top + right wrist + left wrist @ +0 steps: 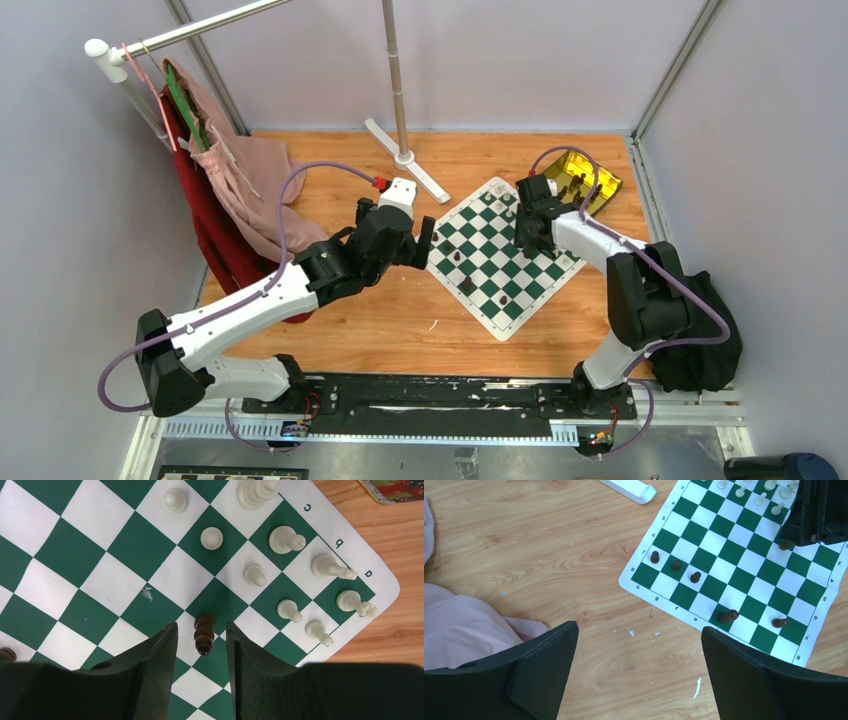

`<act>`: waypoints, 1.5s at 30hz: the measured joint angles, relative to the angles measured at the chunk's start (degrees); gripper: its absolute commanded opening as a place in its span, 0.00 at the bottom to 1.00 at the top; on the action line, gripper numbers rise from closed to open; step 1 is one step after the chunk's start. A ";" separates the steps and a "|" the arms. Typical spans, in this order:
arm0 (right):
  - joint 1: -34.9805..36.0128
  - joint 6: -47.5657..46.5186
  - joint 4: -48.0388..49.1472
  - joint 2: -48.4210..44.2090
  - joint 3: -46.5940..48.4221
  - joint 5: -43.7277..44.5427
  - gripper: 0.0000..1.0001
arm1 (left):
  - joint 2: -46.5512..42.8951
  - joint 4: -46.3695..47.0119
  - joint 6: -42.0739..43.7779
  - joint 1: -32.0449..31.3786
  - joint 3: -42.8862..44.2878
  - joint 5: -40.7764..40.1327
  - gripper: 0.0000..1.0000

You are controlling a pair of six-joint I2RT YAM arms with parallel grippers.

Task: Set up the chess pieces on the board
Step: Pick up the chess piece from the chessboard.

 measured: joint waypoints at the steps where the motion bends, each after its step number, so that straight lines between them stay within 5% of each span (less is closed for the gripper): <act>1: 0.00 0.00 0.11 0.11 0.00 -0.04 0.43 | 0.00 -0.02 0.00 0.00 0.00 0.00 1.00; 16: -0.37 0.00 0.70 0.28 -1.16 -1.05 0.29 | 0.33 -0.02 -0.07 0.00 0.00 0.00 1.00; 29: -0.46 0.11 0.92 0.22 -1.73 -1.22 0.04 | 0.33 -0.04 -0.09 0.00 0.00 0.00 1.00; 45: -0.31 0.07 -2.16 -4.09 -1.11 -1.33 0.00 | -1.27 -0.11 -0.31 0.00 -0.35 -0.28 1.00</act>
